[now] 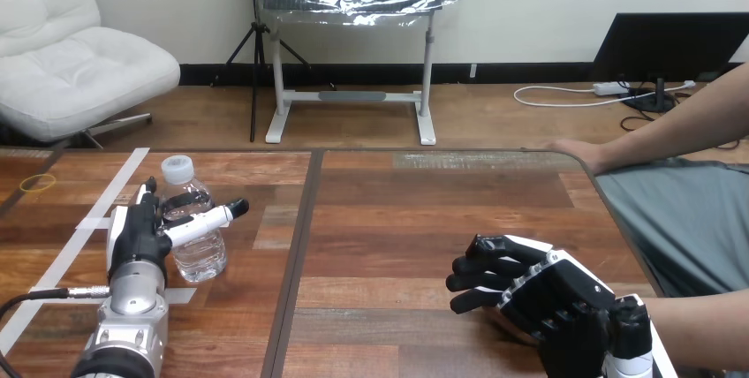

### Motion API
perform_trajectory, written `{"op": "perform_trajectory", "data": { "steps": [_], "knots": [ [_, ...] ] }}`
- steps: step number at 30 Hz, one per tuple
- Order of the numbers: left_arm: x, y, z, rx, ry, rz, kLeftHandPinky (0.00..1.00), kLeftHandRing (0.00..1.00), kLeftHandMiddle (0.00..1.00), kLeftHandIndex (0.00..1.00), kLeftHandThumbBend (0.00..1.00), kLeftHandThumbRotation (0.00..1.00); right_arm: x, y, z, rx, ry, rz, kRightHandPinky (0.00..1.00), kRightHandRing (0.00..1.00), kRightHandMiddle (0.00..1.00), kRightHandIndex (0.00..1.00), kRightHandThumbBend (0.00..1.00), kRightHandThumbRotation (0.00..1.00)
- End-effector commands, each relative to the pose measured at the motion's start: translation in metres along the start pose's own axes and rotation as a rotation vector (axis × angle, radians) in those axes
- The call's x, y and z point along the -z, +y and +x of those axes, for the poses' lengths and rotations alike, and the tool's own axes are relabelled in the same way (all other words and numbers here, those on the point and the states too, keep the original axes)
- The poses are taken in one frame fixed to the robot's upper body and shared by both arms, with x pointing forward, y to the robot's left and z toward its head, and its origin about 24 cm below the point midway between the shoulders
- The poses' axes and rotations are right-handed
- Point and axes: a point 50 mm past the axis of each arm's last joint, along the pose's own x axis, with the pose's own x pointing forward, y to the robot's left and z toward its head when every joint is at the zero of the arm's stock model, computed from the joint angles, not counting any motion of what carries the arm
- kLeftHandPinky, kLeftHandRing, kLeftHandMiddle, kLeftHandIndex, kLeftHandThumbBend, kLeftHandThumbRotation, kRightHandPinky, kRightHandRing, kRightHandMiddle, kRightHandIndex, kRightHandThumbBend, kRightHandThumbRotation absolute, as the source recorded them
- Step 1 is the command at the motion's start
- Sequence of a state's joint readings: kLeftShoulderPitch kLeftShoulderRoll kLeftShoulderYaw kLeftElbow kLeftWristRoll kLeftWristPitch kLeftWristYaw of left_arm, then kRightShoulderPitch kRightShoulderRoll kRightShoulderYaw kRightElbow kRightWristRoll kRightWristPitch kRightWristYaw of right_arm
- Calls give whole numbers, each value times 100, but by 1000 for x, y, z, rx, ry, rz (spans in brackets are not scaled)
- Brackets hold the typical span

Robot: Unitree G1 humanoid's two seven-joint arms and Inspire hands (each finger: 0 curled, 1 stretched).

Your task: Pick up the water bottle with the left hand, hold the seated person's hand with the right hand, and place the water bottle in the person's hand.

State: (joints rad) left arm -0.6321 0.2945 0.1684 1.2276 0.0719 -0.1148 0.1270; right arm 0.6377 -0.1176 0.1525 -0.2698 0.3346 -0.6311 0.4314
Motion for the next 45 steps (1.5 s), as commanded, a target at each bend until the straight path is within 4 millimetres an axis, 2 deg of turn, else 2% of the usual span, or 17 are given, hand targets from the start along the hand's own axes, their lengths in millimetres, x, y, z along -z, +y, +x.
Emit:
{"op": "perform_trajectory", "data": {
  "steps": [1,36,45],
  "knots": [
    [-33,-9,6,23,-71,3,88,96,98,98,99,24,-9,1,12,-29,-85,-25,58,65,68,68,70,100],
    [-37,-12,6,20,-65,34,85,93,94,94,100,20,-10,1,10,-25,-91,-27,57,65,67,68,70,100],
    [-38,-13,7,-1,-61,60,78,88,91,92,100,17,-10,2,10,-25,-96,-25,57,65,67,68,70,100]
  ]
}}
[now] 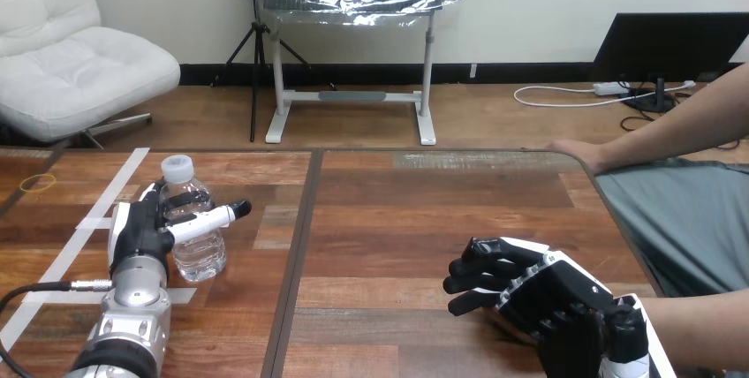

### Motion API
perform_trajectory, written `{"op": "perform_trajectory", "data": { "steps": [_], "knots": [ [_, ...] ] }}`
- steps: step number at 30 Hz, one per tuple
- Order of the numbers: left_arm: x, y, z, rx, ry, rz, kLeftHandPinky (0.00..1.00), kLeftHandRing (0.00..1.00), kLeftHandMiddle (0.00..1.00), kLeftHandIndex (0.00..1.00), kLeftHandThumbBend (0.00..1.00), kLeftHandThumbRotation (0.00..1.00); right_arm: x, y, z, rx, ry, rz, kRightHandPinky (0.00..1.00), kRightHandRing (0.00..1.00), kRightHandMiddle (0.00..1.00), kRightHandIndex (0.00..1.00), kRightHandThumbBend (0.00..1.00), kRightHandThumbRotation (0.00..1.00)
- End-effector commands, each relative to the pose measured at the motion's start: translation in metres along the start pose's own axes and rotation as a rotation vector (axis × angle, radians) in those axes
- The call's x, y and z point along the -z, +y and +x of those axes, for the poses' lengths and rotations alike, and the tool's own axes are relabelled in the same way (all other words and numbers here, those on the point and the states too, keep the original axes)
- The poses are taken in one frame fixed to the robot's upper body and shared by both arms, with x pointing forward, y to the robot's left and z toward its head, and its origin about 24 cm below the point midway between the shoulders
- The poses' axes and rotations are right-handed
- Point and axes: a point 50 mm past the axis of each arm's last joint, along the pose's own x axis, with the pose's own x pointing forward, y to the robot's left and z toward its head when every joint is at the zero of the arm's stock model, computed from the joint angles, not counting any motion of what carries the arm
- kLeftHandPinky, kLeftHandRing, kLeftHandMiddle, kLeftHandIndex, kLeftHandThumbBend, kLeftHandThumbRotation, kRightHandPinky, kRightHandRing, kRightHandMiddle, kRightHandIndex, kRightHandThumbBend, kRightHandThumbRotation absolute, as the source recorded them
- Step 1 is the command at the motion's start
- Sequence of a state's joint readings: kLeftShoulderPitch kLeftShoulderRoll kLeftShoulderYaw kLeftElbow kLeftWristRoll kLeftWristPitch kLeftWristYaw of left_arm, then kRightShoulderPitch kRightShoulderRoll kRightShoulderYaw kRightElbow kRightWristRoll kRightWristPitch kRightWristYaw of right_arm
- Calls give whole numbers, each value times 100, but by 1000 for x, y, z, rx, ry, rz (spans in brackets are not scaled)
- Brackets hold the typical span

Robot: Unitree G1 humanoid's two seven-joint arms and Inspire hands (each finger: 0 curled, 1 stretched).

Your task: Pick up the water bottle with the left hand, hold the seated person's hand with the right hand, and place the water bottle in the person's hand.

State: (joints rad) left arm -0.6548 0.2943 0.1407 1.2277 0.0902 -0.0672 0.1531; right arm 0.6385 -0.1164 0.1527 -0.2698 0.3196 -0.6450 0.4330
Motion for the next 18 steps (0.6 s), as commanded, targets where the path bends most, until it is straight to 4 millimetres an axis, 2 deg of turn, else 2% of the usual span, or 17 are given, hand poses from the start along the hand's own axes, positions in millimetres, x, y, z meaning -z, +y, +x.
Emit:
{"op": "perform_trajectory", "data": {
  "steps": [1,11,18],
  "knots": [
    [-34,-9,4,6,-81,18,76,87,90,91,100,16,-9,0,10,-15,-89,-9,57,65,67,68,70,100],
    [-34,-9,3,-37,-89,34,59,73,78,79,96,6,-10,0,10,-12,-94,-8,57,64,67,68,69,100],
    [-35,-10,3,-71,-99,45,51,65,70,70,95,1,-10,0,10,-8,-95,-10,56,64,66,67,69,100]
  ]
}}
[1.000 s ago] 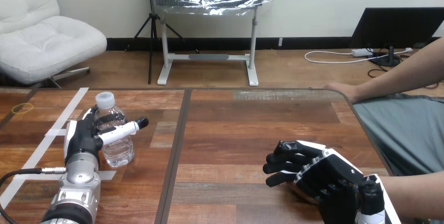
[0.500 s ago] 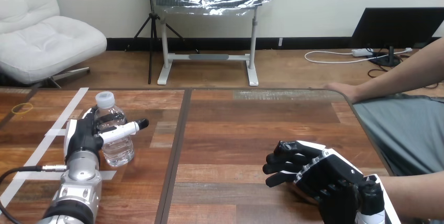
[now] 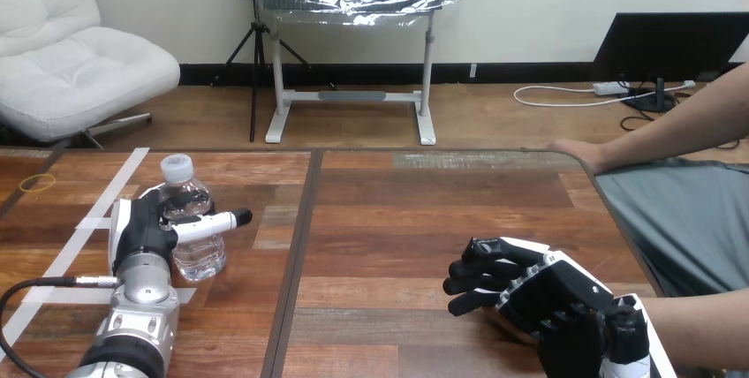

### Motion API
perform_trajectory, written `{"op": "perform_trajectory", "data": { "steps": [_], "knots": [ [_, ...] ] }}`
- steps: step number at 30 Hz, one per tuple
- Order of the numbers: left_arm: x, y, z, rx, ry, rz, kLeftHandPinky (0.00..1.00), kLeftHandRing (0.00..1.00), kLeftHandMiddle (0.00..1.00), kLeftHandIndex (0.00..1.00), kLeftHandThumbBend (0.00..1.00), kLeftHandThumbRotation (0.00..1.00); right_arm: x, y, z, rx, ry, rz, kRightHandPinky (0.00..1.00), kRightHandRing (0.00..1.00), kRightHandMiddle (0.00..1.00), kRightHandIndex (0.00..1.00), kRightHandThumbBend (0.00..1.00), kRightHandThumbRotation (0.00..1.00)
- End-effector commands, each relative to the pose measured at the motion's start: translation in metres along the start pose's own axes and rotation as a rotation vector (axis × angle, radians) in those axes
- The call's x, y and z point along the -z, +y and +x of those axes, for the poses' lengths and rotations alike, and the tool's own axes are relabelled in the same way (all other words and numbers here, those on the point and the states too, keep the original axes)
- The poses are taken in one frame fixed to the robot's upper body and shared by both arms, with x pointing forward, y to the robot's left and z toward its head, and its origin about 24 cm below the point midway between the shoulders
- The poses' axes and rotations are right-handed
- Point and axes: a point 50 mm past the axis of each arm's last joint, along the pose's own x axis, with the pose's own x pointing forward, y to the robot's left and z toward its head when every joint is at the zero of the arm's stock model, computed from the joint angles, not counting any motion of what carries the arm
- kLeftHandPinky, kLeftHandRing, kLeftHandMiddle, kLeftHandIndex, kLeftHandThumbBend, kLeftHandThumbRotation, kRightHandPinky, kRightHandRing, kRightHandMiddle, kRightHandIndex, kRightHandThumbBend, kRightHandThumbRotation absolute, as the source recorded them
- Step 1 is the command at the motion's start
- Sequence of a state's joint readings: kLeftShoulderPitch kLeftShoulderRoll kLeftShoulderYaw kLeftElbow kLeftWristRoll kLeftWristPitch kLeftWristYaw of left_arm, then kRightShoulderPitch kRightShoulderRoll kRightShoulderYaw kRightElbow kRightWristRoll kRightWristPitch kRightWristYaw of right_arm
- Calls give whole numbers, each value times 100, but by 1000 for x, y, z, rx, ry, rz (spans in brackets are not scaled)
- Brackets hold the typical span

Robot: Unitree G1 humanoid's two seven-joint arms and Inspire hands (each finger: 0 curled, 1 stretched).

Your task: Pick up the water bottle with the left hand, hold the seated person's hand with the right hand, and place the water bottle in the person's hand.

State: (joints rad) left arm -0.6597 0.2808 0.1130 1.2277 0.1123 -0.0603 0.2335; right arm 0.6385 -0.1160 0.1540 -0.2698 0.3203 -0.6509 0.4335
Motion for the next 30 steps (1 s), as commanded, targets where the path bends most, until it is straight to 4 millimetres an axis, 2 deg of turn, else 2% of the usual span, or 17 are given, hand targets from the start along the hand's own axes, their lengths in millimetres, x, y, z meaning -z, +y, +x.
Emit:
{"op": "perform_trajectory", "data": {
  "steps": [1,12,15,16,17,20,30],
  "knots": [
    [-33,-4,4,-20,-93,3,50,64,69,69,94,1,-10,0,10,-7,-89,-9,56,63,66,67,69,100],
    [-32,-4,3,-39,-98,-4,44,56,61,60,90,0,-10,0,11,-13,-94,-5,55,63,66,67,69,100],
    [-33,-4,3,-57,-110,24,39,50,55,56,88,0,-10,0,11,-12,-98,-7,55,63,66,67,69,100],
    [-33,-4,2,-61,-113,32,33,43,49,55,87,0,-10,0,11,-12,-99,-8,55,63,66,67,69,100],
    [-33,-4,2,-62,-114,36,30,41,47,54,86,0,-10,0,11,-12,-99,-9,55,63,66,67,69,100],
    [-33,-5,2,-62,-120,40,27,36,43,52,83,0,-10,0,11,-6,-95,-7,54,63,66,66,69,100],
    [-32,-5,1,-66,-141,39,27,34,39,45,73,0,-10,0,10,-5,-88,-9,54,62,65,66,70,100]
  ]
}}
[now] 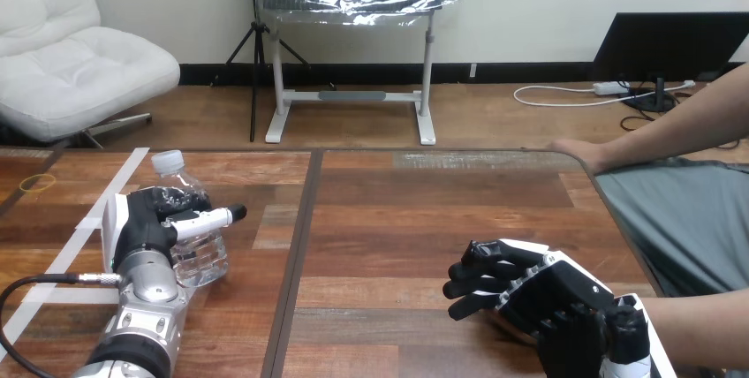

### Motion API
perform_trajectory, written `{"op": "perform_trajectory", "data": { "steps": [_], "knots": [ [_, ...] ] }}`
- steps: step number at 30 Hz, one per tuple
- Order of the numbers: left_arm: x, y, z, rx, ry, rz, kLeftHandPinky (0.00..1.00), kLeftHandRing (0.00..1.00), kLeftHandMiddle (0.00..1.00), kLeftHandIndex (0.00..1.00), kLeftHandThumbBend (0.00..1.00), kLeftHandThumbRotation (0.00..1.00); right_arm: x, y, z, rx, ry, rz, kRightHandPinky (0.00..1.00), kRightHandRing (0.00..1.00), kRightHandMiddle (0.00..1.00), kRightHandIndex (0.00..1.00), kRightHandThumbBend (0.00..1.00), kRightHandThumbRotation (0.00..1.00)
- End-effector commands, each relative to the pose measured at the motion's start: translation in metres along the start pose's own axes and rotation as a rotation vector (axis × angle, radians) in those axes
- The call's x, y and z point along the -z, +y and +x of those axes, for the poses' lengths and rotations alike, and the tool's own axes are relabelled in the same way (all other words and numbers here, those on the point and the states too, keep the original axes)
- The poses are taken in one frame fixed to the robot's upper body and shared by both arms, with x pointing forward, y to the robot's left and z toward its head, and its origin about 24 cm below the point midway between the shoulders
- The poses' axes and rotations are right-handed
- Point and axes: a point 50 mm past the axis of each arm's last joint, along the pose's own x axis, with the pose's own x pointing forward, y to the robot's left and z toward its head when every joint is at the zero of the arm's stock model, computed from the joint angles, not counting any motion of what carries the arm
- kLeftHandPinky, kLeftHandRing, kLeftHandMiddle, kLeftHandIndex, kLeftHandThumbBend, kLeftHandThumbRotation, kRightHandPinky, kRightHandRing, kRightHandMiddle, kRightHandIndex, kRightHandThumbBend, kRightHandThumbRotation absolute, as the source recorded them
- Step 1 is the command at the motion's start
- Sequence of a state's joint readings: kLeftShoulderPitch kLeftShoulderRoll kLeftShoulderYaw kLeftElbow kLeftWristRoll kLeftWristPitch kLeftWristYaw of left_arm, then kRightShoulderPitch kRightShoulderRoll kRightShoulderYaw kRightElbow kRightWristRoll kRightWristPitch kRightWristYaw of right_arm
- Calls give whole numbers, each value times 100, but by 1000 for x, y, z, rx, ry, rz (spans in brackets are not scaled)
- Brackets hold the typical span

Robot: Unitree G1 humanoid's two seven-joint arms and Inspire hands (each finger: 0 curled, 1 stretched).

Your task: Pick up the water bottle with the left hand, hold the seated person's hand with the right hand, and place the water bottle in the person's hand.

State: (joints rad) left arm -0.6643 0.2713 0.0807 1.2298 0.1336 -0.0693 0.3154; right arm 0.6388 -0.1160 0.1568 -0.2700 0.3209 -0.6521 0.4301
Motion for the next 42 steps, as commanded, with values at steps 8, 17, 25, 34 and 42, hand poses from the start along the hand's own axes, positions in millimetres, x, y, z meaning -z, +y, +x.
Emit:
{"op": "perform_trajectory", "data": {
  "steps": [8,17,25,34,42],
  "knots": [
    [-29,-1,3,-15,-120,-10,28,34,40,43,70,0,-10,0,11,-12,-89,-14,54,62,65,66,70,100],
    [-30,0,1,-20,-169,-42,29,35,40,42,70,0,-9,0,11,-11,-85,-12,55,63,66,66,70,100],
    [-33,1,-3,-36,-274,-49,31,37,42,42,72,0,-9,-3,11,-11,-66,-23,56,64,67,68,70,100],
    [-36,1,-15,-45,-430,-79,33,40,42,42,74,0,-13,-16,14,4,-62,-138,59,65,68,70,68,97],
    [-39,-1,-32,-58,-567,-124,32,38,41,41,76,0,-20,-34,24,21,-89,-233,65,68,70,73,67,83]
  ]
}}
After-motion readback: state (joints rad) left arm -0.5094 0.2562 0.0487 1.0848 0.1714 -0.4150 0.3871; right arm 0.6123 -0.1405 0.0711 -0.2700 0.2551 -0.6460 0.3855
